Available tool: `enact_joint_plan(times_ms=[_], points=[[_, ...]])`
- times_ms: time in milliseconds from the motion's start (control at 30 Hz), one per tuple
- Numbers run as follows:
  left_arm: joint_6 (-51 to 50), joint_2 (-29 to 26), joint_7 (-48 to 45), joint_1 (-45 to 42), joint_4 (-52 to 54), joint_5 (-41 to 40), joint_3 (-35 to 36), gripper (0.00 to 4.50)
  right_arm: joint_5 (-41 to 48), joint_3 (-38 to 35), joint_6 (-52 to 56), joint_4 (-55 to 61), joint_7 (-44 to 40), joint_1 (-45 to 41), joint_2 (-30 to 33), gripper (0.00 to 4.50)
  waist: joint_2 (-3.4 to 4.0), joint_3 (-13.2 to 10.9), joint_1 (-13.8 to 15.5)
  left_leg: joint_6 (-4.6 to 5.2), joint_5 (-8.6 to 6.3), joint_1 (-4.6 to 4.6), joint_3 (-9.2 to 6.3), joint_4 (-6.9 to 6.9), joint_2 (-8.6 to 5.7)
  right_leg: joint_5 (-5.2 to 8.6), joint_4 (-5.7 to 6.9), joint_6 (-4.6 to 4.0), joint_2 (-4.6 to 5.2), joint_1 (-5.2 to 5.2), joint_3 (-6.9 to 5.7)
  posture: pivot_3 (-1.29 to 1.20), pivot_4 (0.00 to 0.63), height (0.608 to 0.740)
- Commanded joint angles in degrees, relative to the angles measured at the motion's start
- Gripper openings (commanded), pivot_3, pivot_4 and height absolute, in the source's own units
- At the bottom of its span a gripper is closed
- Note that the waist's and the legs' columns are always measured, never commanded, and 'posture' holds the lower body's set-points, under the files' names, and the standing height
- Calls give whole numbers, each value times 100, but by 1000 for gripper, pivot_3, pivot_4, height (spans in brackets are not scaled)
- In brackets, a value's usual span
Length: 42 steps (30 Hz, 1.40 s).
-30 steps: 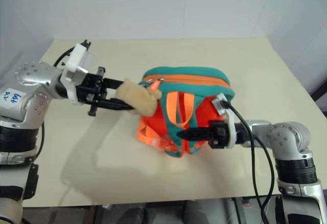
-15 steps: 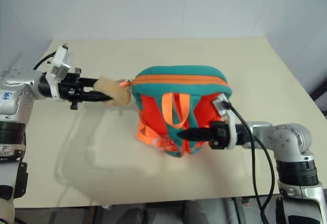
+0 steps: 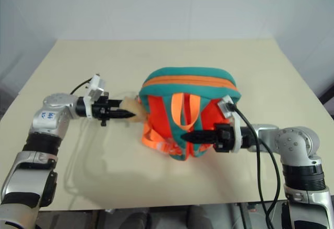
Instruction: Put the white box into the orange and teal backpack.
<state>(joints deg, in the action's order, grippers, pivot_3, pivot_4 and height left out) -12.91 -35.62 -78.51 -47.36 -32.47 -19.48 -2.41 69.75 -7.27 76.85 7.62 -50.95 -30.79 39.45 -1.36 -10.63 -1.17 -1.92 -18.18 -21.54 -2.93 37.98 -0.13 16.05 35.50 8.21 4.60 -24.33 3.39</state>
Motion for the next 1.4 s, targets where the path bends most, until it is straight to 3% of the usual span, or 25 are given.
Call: enact_joint_plan(times_ms=[33, 200, 367, 467, 533, 600, 700, 767, 867, 1067, 1233, 1400], points=[[340, 181, 24, 286, -375, 355, -213, 1715, 233, -155, 73, 133, 32, -3, -30, 469, 0, 1, 41, 0, 0, 1, 0, 2, -1, 0, 0, 0, 1, 1, 1, 0, 150, 740], [953, 172, 67, 614, -722, 619, -206, 1715, 330, -211, 69, 151, 95, 3, -23, 469, -1, 1, 103, 0, 0, 1, 0, 3, -1, 0, -1, 0, 2, 1, -1, 0, 150, 740], [1127, 77, 72, 778, -8, 460, -52, 1715, -461, -91, -950, 550, 24, 49, -26, 469, -2, 2, 106, 0, 0, 1, 1, 3, -1, 0, 0, 0, 2, 1, 0, 0, 150, 740], [1094, -103, 69, 924, 730, 303, 108, 2332, -547, -235, -1193, 626, -108, 34, 87, 1386, -2, 1, 94, 0, 0, 1, 1, -1, 0, 0, -2, 0, 2, -1, 0, 0, 150, 740], [977, -272, 59, 1040, 1183, 200, 213, 2994, -613, -337, -1366, 666, -197, 39, 187, 2080, -2, 1, 97, 0, 0, -2, 1, -4, 1, 0, -5, 0, 2, -4, 0, 0, 150, 740], [-39, -847, -244, 1339, 1984, -11, 140, 3625, -640, -488, -1493, 720, -275, 61, 353, 2740, -2, 1, 77, 0, 0, -5, 1, -5, 1, 0, -6, 0, 2, -6, 0, 0, 150, 740], [-217, -1395, -241, 1844, 3085, -210, 432, 4484, -852, -757, -1729, 851, -520, 287, 859, 3707, 0, -1, 48, 4, -3, -6, 8, -21, 4, 1, -13, -1, 1, -13, 3, 0, 150, 740], [-570, -1487, -16, 2084, 3636, -559, 759, 4500, -1134, -850, -1984, 900, -822, 617, 1258, 4408, 1, -1, 109, 5, -3, -5, 9, -31, 6, 1, -29, -2, 3, -11, 2, 0, 150, 740], [-850, -1411, 374, 2432, 4244, -880, 1111, 4500, -1895, -901, -2755, 749, -1234, 1330, 1680, 4461, 0, -1, 173, 6, -4, -6, 2, -31, 7, 1, -51, -2, 3, 1, -8, 0, 150, 740], [-1025, -1016, 1000, 3192, 5069, -1295, 1398, 4500, -3240, -1056, -4735, 28, -1821, 2346, 1767, 4461, 0, -1, 129, 9, -6, 3, 20, -24, 2, -2, -53, 3, 3, 8, 5, 0, 150, 740], [-427, -739, 1172, 3670, 4960, -1146, 1534, 4500, -3557, -1230, -5485, -312, -2195, 2421, 1820, 4461, 5, -3, 67, 8, -5, 49, 25, -23, 8, 0, -51, -4, -5, 39, 10, 0, 150, 740], [-65, -804, 1168, 3841, 4749, -1119, 1663, 4500, -3586, -1317, -5906, -264, -2529, 2412, 1792, 4461, 6, -4, 81, 8, -5, 107, 23, -27, 11, 4, -61, -13, -6, 98, 6, 0, 150, 740]])
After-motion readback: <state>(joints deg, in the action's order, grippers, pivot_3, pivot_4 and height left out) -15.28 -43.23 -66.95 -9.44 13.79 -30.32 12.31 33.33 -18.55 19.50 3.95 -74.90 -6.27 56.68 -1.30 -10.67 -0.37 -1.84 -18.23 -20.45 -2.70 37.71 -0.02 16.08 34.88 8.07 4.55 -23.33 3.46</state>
